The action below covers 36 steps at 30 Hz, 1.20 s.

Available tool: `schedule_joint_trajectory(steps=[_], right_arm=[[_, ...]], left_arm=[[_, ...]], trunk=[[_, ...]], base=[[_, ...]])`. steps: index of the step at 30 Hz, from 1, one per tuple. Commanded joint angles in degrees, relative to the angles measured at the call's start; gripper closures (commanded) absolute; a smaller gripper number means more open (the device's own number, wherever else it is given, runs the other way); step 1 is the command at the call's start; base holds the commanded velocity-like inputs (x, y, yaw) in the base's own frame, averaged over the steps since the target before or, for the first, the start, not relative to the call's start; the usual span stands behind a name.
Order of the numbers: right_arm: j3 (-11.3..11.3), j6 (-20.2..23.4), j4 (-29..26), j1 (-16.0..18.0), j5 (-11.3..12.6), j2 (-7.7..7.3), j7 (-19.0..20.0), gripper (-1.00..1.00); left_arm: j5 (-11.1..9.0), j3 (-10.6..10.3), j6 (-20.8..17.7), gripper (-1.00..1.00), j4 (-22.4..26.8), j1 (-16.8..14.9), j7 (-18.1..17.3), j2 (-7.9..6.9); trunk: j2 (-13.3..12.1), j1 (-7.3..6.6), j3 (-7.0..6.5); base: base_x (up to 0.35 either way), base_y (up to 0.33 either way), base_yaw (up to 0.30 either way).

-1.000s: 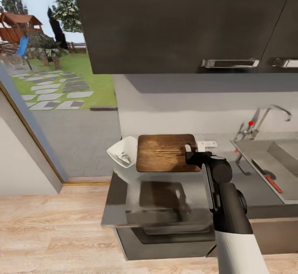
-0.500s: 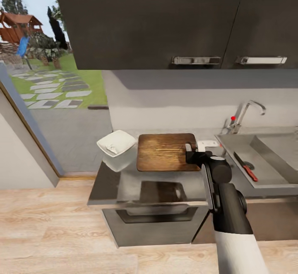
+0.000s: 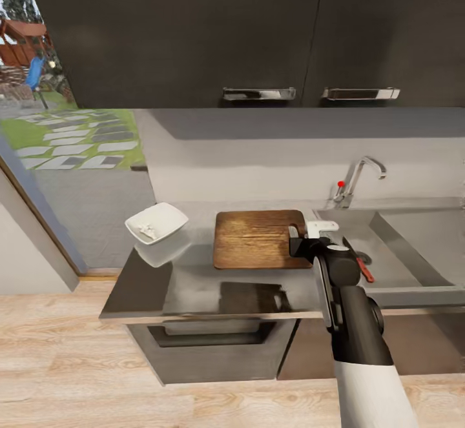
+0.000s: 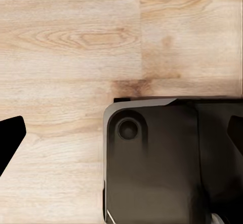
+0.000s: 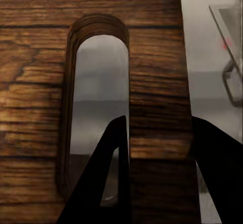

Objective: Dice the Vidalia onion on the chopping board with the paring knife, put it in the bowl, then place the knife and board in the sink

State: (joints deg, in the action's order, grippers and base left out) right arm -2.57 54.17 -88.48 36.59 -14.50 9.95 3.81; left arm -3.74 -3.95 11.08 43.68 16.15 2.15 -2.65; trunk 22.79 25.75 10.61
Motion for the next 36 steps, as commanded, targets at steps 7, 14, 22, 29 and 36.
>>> schedule_joint_trajectory(steps=[7, 14, 22, 29, 36], right_arm=[[-0.07, 0.28, 0.19, 0.06, -0.21, 0.05, 0.41, 1.0], [-0.36, 0.27, 2.11, 0.06, -0.32, 0.05, -1.21, 1.0], [-8.29, -2.07, 5.55, 0.08, -0.19, 0.05, -9.77, 1.0], [-9.17, -4.06, 6.45, 0.13, 1.3, 0.05, -15.81, 1.0], [-9.08, -9.36, 6.78, 0.09, 11.24, 0.05, -30.73, 1.0]], left_arm=[[-0.39, -0.24, 0.09, -1.0, 0.09, 0.02, 0.23, -0.08], [-0.39, -0.23, 0.09, -1.0, 0.09, 0.02, 0.23, -0.08], [-0.39, -0.22, 0.09, -1.0, -0.05, 0.02, 0.23, -0.08], [-0.39, -0.22, 0.09, -1.0, -0.09, 0.02, 0.23, -0.08], [-0.39, -0.2, 0.09, -1.0, -0.06, 0.02, 0.23, -0.08]], trunk=[[0.13, 0.04, 0.1], [0.13, 0.04, 0.1], [0.13, 0.04, 0.1], [0.13, 0.04, 0.1], [0.13, 0.04, 0.1]], base=[[0.0, -0.324, 0.0], [0.0, -0.324, 0.0], [0.0, -0.324, 0.0], [0.0, -0.324, 0.0], [0.0, -0.313, 0.0]])
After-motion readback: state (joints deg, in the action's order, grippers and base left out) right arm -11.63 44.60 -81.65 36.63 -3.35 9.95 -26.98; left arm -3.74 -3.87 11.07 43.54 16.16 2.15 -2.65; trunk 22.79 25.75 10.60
